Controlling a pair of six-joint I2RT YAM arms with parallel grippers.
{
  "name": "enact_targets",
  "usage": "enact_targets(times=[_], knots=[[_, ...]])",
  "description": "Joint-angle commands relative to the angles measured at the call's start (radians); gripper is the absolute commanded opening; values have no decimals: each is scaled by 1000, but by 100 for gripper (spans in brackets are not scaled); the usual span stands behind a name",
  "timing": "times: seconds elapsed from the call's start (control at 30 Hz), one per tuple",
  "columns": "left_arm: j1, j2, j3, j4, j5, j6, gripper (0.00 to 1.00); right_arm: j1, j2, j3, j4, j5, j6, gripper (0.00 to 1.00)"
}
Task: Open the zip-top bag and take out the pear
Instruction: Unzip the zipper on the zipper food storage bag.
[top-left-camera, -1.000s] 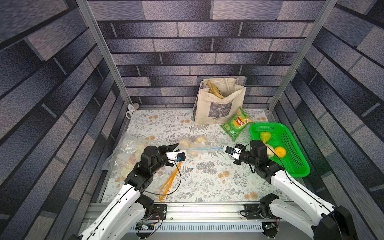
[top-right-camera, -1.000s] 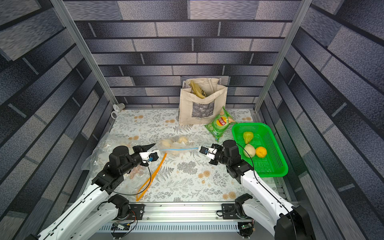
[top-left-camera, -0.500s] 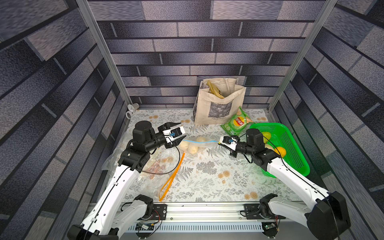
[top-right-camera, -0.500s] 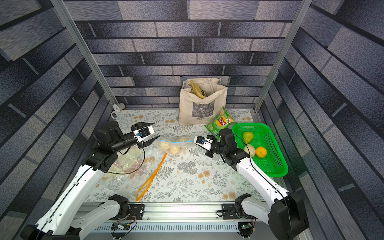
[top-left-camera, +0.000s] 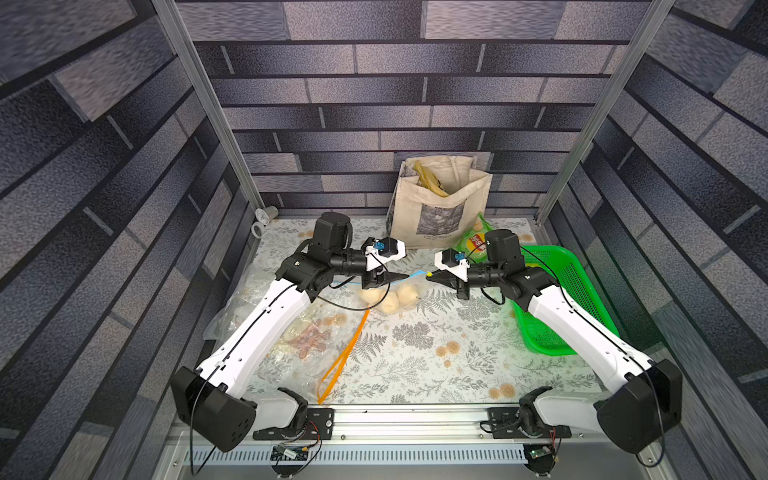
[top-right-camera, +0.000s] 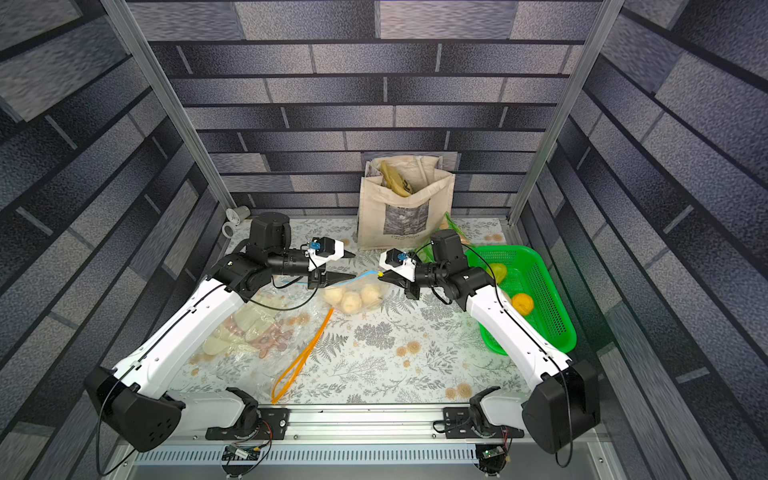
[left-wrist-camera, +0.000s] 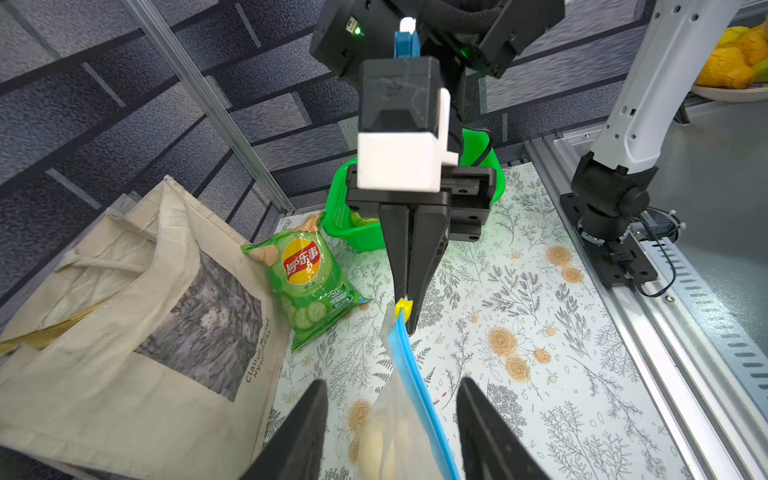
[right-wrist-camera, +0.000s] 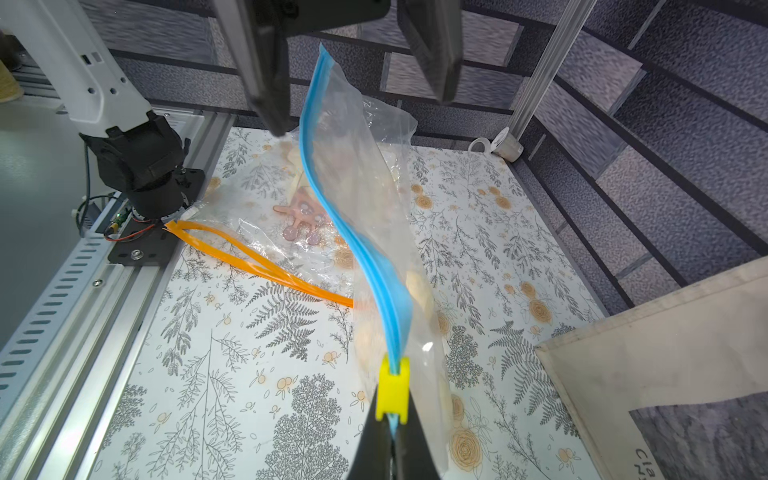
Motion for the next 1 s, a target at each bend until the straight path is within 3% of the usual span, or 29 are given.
enact_targets(times=[0.0, 0.27, 0.5, 0.97], knots=[[-31, 36, 74, -79, 69, -33, 49, 5, 8, 45, -87, -64, -2, 0], [-78, 130, 149, -130, 110, -25, 35, 5, 10, 46, -101, -68, -28, 0], [-102, 190, 194, -203, 24, 6, 30, 5, 4, 37, -87, -75, -14, 0], [-148, 240, 199, -231, -117, 53, 33, 5, 11, 39, -75, -84, 20, 0]])
